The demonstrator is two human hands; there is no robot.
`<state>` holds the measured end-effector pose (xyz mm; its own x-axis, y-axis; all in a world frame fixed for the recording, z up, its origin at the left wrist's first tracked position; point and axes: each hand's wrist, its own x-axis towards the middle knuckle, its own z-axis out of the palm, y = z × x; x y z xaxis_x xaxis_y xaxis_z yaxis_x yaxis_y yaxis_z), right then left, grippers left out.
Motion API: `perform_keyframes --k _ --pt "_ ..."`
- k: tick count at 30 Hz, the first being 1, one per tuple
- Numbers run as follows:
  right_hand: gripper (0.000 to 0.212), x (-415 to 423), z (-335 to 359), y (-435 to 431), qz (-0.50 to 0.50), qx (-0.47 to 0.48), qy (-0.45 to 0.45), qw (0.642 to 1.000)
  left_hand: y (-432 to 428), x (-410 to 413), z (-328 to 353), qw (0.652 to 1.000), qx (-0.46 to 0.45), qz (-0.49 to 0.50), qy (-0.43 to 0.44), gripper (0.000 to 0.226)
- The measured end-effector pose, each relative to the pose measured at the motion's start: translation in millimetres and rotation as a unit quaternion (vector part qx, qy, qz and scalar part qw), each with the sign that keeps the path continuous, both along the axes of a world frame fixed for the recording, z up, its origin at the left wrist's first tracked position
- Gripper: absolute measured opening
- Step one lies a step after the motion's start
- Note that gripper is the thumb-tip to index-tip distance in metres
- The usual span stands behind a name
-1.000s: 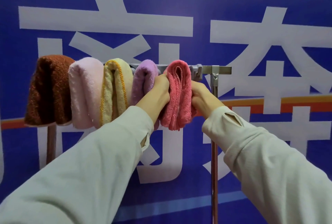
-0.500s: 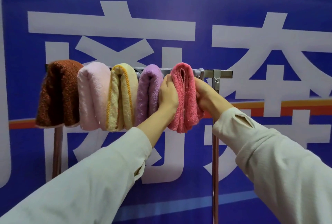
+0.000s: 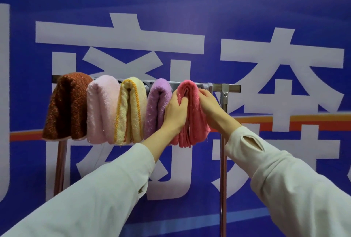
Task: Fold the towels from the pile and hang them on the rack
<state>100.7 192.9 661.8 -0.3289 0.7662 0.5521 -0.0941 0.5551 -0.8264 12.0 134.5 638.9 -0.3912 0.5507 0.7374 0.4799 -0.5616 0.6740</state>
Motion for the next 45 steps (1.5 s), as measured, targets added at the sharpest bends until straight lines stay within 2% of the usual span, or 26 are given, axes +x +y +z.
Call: perform_keyframes --k 4,8,12,16,19,22,26,28,31,32,34,36,39,42,43,45 --pt "0.054 7 8 -5 0.098 -0.141 0.062 0.983 -7 -2 6 1.000 -0.010 0.000 -0.013 0.034" --pt "0.035 -2 25 -17 0.124 -0.199 0.082 0.969 -7 2 21 0.998 -0.010 0.063 0.002 0.030" --pt "0.049 0 31 -21 0.146 -0.207 0.081 0.964 -6 6 36 0.996 -0.004 0.092 -0.020 0.025" --pt "0.036 10 36 -25 0.193 -0.185 0.126 0.955 -16 7 49 0.996 0.047 0.076 -0.024 0.022" --pt "0.030 30 34 -23 0.184 -0.198 0.093 0.958 -25 4 45 0.998 0.052 0.026 0.014 0.021" --pt "0.035 48 27 -22 0.174 -0.224 0.029 0.959 -34 -2 37 0.998 0.021 -0.007 0.062 0.021" --pt "0.032 61 17 -32 0.157 -0.255 -0.012 0.954 -38 -6 25 0.987 0.025 0.091 0.127 0.017" --pt "0.032 64 15 -37 0.144 -0.274 -0.007 0.951 -47 -1 23 0.986 0.017 0.140 0.087 0.010" --pt "0.031 66 16 -49 0.126 -0.294 0.002 0.947 -59 4 21 0.982 -0.036 0.185 0.033 0.026" --pt "0.032 66 16 -53 0.122 -0.293 0.003 0.948 -60 4 22 0.982 -0.057 0.181 0.025 0.025" --pt "0.035 67 17 -59 0.108 -0.287 0.002 0.952 -64 6 23 0.990 -0.078 0.118 -0.020 0.013" --pt "0.040 68 16 -64 0.089 -0.275 -0.005 0.957 -71 10 26 0.991 -0.089 0.064 -0.077 0.009" --pt "0.044 69 15 -70 0.067 -0.255 -0.009 0.965 -77 16 35 0.990 -0.097 0.019 -0.097 0.023" --pt "0.044 70 12 -73 0.072 -0.237 -0.009 0.969 -84 24 44 0.984 -0.115 -0.062 -0.123 0.015" --pt "0.047 71 12 -73 0.077 -0.234 0.001 0.969 -85 26 45 0.983 -0.123 -0.072 -0.118 0.017" --pt "0.047 73 10 -74 0.084 -0.231 0.021 0.969 -85 25 46 0.982 -0.135 -0.080 -0.106 0.046"
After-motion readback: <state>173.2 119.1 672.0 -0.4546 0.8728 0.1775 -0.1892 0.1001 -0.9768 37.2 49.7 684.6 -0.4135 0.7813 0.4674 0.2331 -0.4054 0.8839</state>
